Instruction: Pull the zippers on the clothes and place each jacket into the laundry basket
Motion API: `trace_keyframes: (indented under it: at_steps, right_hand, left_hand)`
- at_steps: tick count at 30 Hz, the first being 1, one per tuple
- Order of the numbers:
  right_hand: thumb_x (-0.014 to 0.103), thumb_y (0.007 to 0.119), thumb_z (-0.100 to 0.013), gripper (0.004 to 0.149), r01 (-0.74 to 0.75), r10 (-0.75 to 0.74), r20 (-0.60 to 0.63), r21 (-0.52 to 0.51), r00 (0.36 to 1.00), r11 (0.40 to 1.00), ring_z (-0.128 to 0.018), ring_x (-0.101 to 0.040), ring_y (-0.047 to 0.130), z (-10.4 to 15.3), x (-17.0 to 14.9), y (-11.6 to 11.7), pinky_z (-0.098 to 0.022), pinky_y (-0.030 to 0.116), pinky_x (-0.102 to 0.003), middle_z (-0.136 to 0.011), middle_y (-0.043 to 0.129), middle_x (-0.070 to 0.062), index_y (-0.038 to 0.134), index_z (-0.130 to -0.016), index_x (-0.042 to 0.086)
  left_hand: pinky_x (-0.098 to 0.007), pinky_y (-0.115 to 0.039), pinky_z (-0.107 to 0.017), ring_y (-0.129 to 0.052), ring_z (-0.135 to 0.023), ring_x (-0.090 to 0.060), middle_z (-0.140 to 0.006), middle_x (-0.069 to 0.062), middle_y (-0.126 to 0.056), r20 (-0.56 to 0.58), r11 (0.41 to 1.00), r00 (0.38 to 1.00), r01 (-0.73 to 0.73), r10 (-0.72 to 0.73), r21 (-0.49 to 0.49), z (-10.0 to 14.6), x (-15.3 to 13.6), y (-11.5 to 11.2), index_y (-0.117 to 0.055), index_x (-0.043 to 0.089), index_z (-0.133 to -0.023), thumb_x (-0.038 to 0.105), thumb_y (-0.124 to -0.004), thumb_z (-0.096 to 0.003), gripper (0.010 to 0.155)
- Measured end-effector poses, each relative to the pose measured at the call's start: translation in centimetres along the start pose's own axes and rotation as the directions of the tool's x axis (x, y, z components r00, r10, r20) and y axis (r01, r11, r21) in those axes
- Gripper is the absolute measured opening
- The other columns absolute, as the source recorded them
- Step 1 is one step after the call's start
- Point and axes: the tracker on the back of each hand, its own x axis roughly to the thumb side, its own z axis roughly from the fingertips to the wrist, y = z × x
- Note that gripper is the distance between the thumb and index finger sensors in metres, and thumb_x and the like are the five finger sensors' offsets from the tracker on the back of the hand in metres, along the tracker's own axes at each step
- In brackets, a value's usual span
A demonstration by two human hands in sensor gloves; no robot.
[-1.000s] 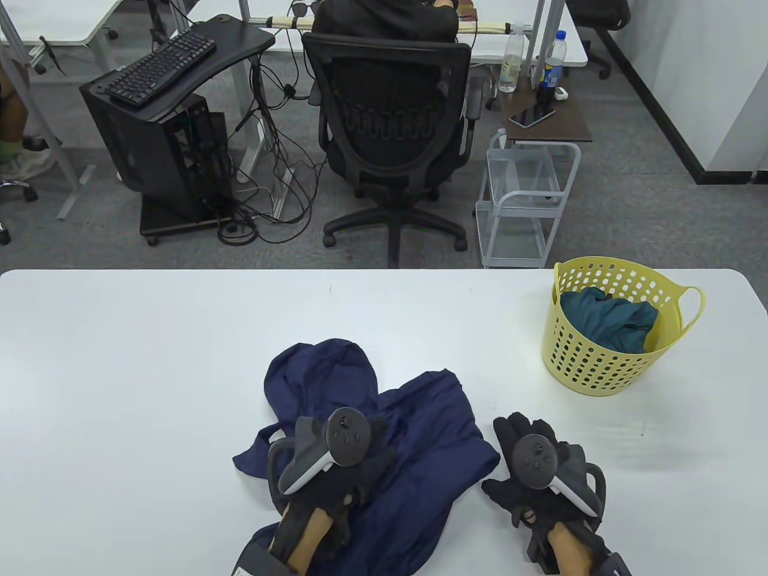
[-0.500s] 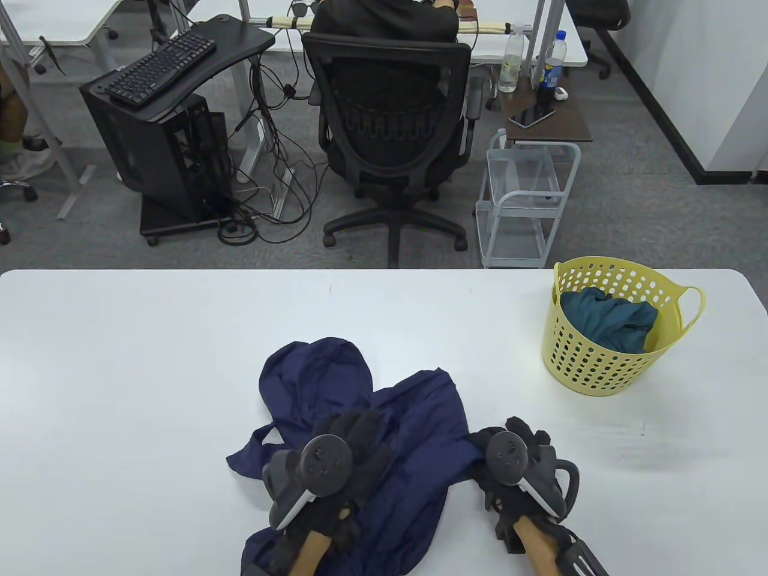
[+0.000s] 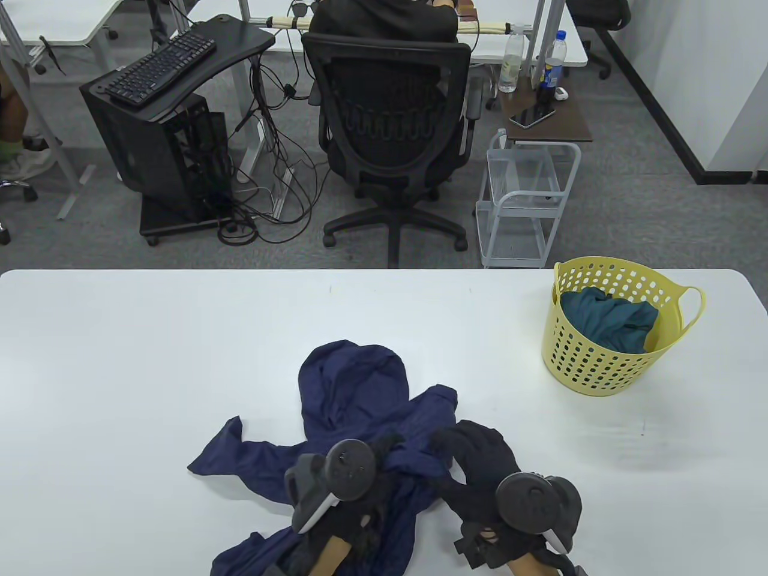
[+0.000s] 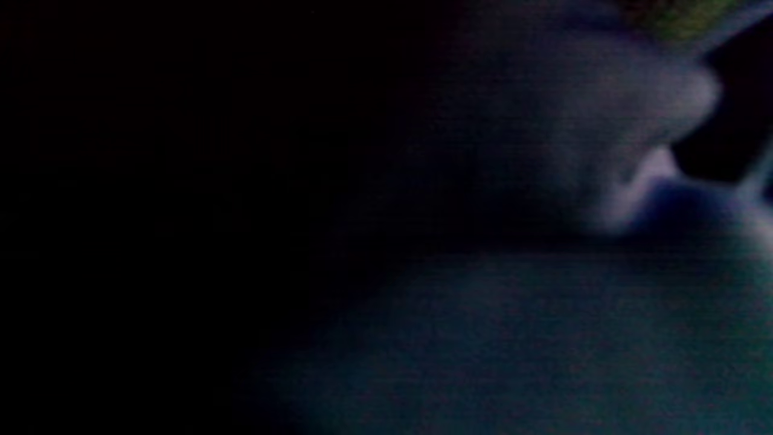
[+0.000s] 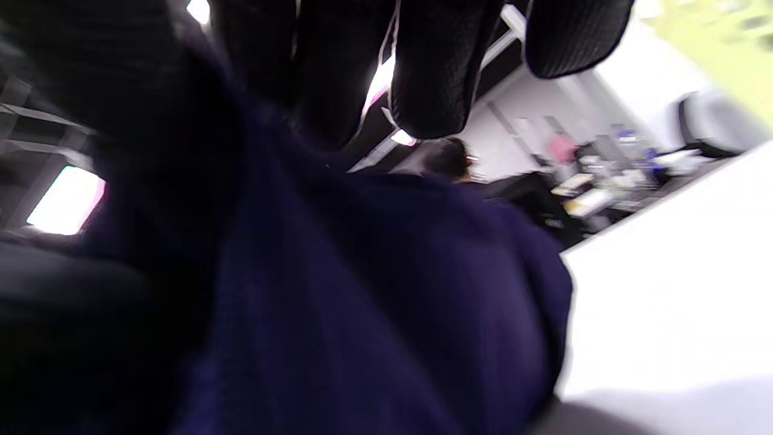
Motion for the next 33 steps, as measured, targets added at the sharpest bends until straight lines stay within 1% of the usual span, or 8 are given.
trace_keyframes:
  at_steps: [6,10,12,15,19,24,29,33]
  right_hand:
    - [0.082,0.081,-0.036,0.112,0.063,0.059,-0.272,0.42,0.96,0.905,-0.103,-0.047,0.062,-0.3,-2.2,3.9,-0.07,0.054,-0.068,-0.12,0.051,-0.013,0.038,-0.114,0.016]
    - [0.082,0.084,-0.034,0.123,0.213,-0.062,-0.29,0.525,0.955,0.824,-0.106,-0.049,0.056,-1.5,-0.9,6.6,-0.071,0.053,-0.067,-0.121,0.038,-0.022,0.026,-0.113,0.008]
    - [0.067,0.094,-0.035,0.115,0.214,-0.049,-0.317,0.513,0.947,0.831,-0.098,-0.04,0.077,-2.3,-0.3,7.8,-0.069,0.061,-0.062,-0.118,0.054,-0.017,0.032,-0.112,0.01]
    - [0.042,0.101,-0.039,0.07,0.147,0.006,-0.309,0.469,0.951,0.871,-0.066,-0.02,0.103,-3.5,-0.3,8.5,-0.061,0.075,-0.05,-0.087,0.097,0.007,0.07,-0.099,0.026]
    - [0.03,0.102,-0.041,0.051,0.028,0.132,-0.257,0.537,0.957,0.843,-0.061,-0.023,0.103,-6.6,0.2,5.9,-0.059,0.074,-0.051,-0.078,0.101,0.009,0.083,-0.088,0.033]
    - [0.021,0.098,-0.044,0.044,-0.293,0.347,-0.169,0.279,0.922,0.915,-0.066,-0.026,0.096,-12.2,4.3,-1.3,-0.063,0.068,-0.055,-0.08,0.099,0.01,0.087,-0.083,0.038]
    - [0.023,0.094,-0.046,0.032,-0.584,0.605,0.062,-0.203,0.794,0.786,-0.091,-0.026,0.08,-14.4,11.8,-5.4,-0.074,0.055,-0.061,-0.086,0.091,0.019,0.094,-0.064,0.049]
    - [0.037,0.091,-0.045,0.061,-0.611,0.636,0.054,-0.225,0.77,0.759,-0.109,-0.039,0.044,-14.7,11.3,-2.9,-0.075,0.041,-0.068,-0.116,0.059,0.007,0.065,-0.1,0.044]
  left_hand:
    - [-0.043,-0.087,-0.046,-0.108,-0.049,-0.01,-0.063,0.018,-0.107,-0.082,0.959,0.956,-0.283,0.28,-0.021,-0.4,-3.4,1.0,-0.087,0.038,-0.08,0.05,-0.081,-0.0402,0.042]
    - [-0.044,-0.088,-0.046,-0.108,-0.049,-0.01,-0.063,0.018,-0.107,-0.092,0.918,0.918,-0.391,0.385,-0.06,-0.4,-4.0,0.7,-0.087,0.038,-0.08,0.05,-0.081,-0.0404,0.042]
    - [-0.044,-0.088,-0.046,-0.108,-0.049,-0.01,-0.064,0.018,-0.107,-0.088,0.896,0.9,-0.434,0.427,-0.091,-0.4,-4.1,0.5,-0.087,0.038,-0.08,0.05,-0.081,-0.0404,0.042]
    - [-0.044,-0.087,-0.045,-0.108,-0.049,-0.011,-0.063,0.017,-0.107,-0.092,0.884,0.887,-0.46,0.453,-0.08,-0.3,-4.5,1.0,-0.088,0.037,-0.08,0.049,-0.081,-0.0403,0.042]
    - [-0.044,-0.087,-0.045,-0.107,-0.048,-0.012,-0.062,0.016,-0.107,-0.083,0.887,0.888,-0.457,0.451,-0.068,0.2,-5.4,2.9,-0.087,0.036,-0.081,0.049,-0.081,-0.0405,0.043]
    - [-0.045,-0.086,-0.043,-0.106,-0.045,-0.014,-0.061,0.013,-0.106,-0.093,0.907,0.906,-0.418,0.413,-0.047,0.8,-6.2,5.3,-0.085,0.034,-0.085,0.049,-0.083,-0.0406,0.047]
    - [-0.047,-0.083,-0.048,-0.103,-0.054,-0.018,-0.074,0.01,-0.101,-0.068,0.881,0.938,-0.342,0.339,-0.327,1.0,-4.6,4.4,-0.074,0.033,-0.096,0.055,-0.079,-0.0429,0.057]
    - [-0.056,-0.075,-0.056,-0.093,-0.076,-0.032,-0.099,-0.001,-0.085,-0.093,0.82,0.928,-0.363,0.361,-0.442,1.0,-4.1,2.9,-0.058,0.031,-0.106,0.065,-0.078,-0.0404,0.076]
